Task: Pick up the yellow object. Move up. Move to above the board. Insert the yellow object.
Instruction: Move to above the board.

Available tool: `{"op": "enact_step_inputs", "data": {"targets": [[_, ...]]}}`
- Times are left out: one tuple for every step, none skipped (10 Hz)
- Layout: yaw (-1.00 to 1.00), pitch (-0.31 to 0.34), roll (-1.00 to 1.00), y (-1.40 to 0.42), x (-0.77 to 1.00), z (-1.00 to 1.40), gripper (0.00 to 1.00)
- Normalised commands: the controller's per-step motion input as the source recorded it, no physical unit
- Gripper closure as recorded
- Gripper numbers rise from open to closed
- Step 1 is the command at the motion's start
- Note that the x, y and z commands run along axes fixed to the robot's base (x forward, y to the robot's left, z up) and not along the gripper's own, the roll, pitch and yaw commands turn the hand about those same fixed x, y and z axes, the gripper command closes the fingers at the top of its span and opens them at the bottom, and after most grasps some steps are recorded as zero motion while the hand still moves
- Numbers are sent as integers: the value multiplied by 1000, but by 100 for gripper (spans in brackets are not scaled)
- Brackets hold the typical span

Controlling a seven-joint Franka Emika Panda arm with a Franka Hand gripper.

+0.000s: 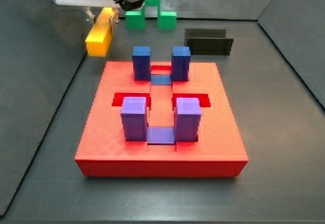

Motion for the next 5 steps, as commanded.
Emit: {"op": "enact_step_inputs", "data": {"targets": [[-5,18,1,-2,-8,1400,100],[-5,41,3,-3,-42,1400,100],[-3,15,12,1,-37,1400,100],[0,30,19,7,6,1400,100],[0,66,18,7,26,1400,100]]}}
